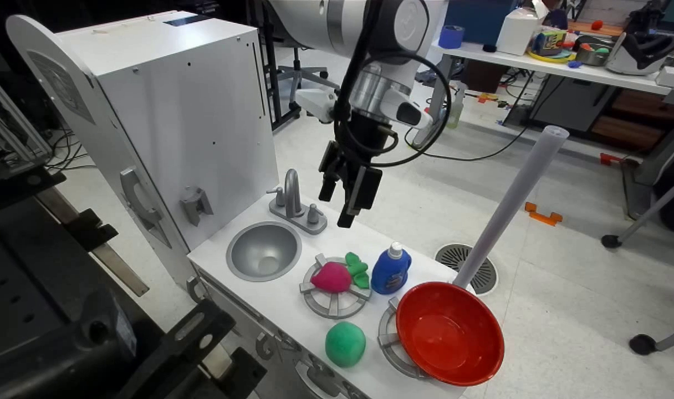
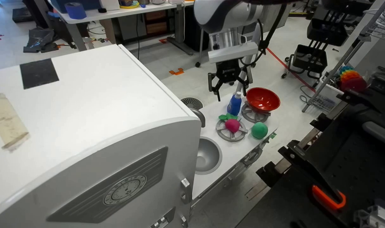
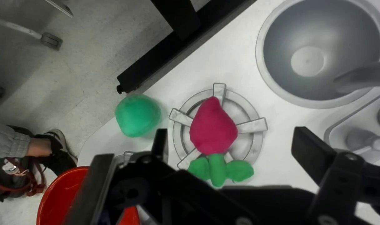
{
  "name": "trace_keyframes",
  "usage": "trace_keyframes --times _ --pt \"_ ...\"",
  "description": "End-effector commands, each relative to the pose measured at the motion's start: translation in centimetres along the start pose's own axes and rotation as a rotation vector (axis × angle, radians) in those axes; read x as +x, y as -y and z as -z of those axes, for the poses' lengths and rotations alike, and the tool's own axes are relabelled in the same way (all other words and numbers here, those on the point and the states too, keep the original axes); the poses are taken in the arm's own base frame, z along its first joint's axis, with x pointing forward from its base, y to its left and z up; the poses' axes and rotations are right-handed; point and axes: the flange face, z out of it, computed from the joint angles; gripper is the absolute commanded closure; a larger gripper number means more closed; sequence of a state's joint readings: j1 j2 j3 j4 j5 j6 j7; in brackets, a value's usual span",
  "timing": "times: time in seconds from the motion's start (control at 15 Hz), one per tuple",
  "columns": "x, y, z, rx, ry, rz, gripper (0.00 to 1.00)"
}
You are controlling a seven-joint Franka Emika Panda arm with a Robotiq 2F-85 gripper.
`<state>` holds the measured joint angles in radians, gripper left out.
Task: Move the blue bottle to the right
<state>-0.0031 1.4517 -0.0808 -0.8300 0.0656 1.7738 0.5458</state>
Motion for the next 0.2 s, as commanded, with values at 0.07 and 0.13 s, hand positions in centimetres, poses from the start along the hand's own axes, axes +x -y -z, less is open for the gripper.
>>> trace_keyframes --times 0.07,0.13 --pt "-0.72 0.39 0.96 -0.005 0.015 0.020 0.00" --pt "-0.76 0.39 1.14 -0.004 0.014 0.023 0.00"
